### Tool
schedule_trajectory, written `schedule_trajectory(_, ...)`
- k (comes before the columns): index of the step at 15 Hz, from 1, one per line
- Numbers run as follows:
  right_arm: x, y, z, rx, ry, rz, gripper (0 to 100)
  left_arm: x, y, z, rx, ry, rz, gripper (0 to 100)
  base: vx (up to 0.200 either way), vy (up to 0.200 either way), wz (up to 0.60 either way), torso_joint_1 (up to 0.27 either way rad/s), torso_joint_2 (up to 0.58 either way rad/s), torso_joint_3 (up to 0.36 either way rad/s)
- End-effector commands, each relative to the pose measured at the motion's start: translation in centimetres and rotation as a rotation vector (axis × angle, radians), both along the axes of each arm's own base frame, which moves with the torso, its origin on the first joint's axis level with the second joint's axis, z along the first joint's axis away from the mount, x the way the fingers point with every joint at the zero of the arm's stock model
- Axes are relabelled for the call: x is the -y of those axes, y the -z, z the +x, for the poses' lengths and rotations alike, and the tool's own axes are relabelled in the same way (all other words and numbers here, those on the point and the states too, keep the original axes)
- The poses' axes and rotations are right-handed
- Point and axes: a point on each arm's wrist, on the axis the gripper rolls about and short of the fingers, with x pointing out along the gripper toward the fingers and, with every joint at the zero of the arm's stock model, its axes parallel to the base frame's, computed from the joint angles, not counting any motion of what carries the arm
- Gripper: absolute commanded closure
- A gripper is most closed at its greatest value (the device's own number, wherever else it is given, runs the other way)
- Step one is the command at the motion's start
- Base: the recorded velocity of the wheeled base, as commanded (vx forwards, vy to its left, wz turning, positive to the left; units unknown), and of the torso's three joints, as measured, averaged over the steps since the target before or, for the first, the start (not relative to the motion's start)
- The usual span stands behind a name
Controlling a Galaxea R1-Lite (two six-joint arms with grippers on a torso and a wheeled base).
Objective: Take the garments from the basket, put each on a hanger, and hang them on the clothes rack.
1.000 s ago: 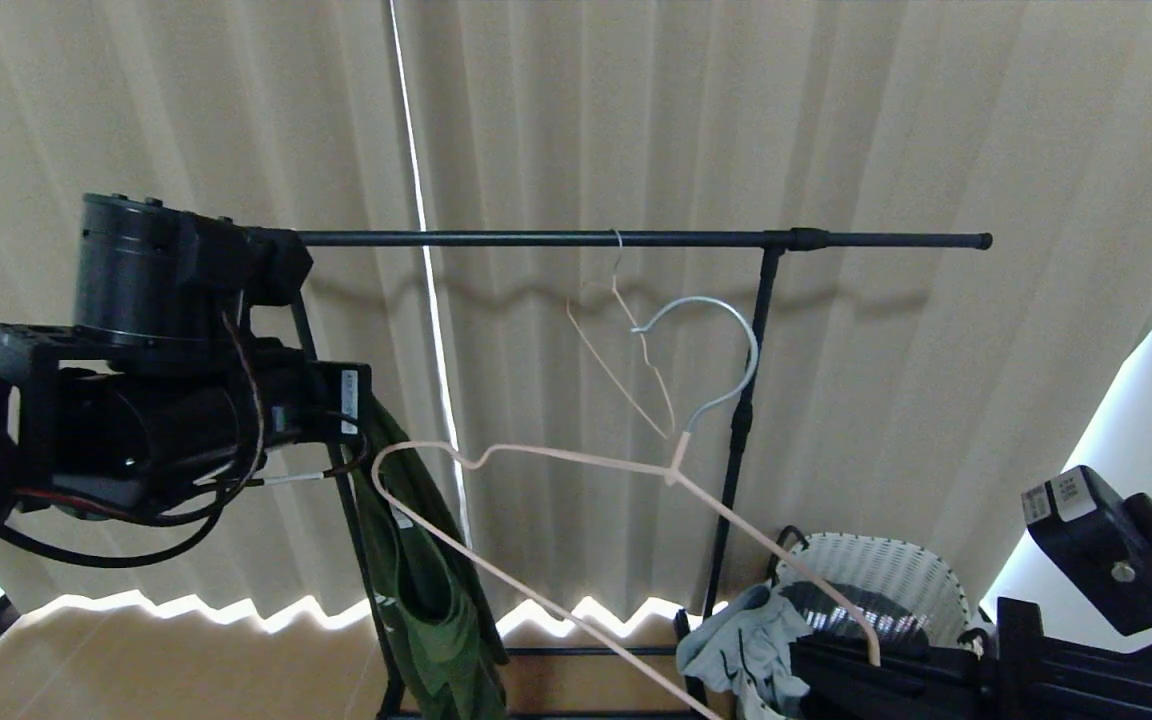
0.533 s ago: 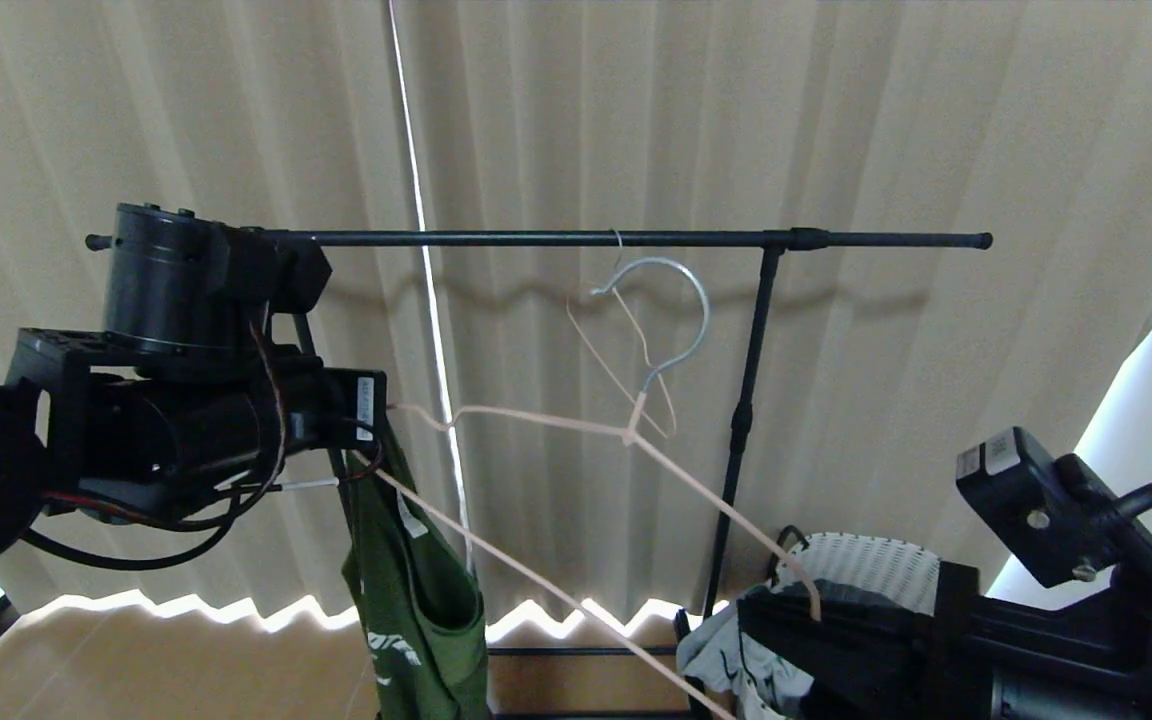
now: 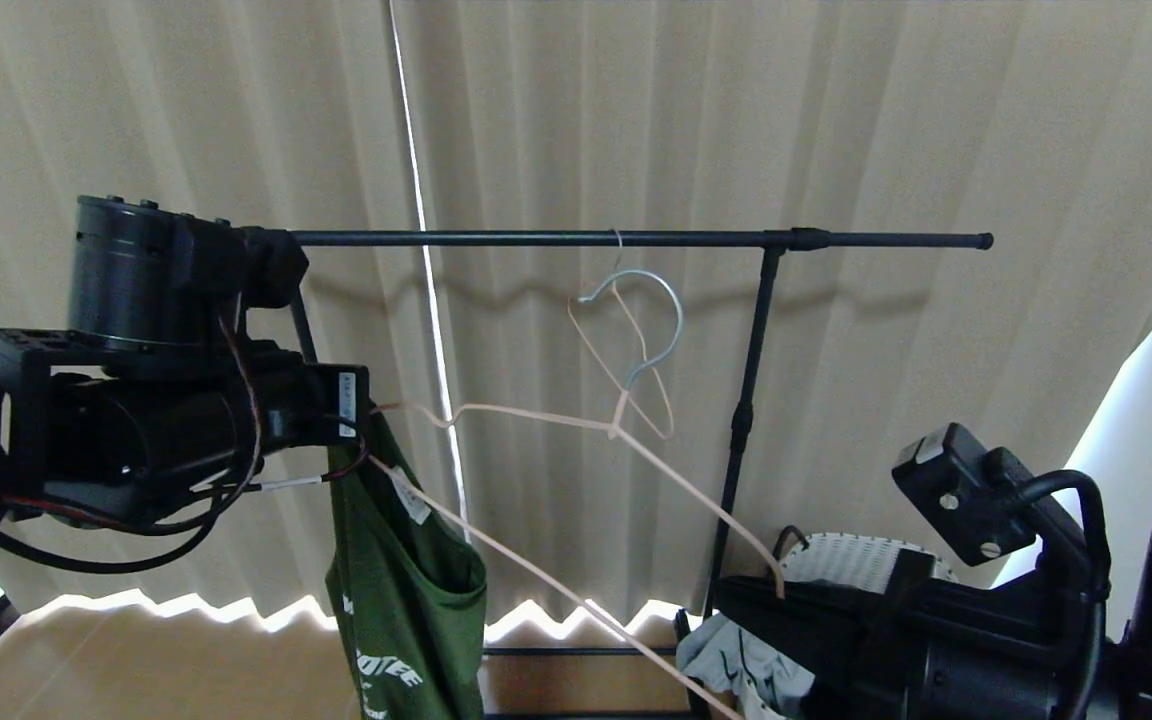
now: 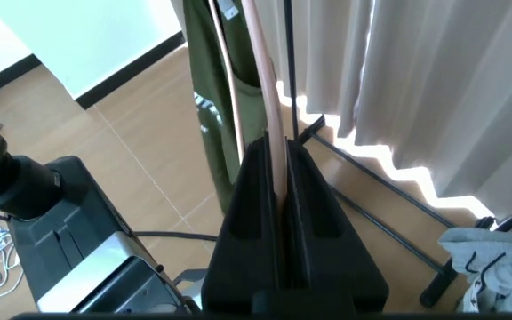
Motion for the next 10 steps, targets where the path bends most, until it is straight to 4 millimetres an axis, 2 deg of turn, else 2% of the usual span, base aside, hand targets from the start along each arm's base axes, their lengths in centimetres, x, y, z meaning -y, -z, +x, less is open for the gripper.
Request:
schedule_trajectory(1,-0.3,0.0,0.2,-0.001,-0.001,-0.001,100,-0.2,-0.2,-0.6,0.011,-0.007,-0.001,100,0.0,0.0,0.0,0.0,0.0,0.0)
schedule_trajectory(7,-2.9,0.8,2.4,-0.001,0.01,-0.002,100,-0.3,-1.5,-2.8,0.058,0.014,-0.032,100,0.0,0.0,0.0,0.0,0.0,0.0)
schedule_trajectory(10,-3.8,1.2,3.2,-0.004,0.015,-0.004,100,-0.1,-1.7,-3.3,0.063,0.032,-0.037,100,0.0,0.0,0.0,0.0,0.0,0.0)
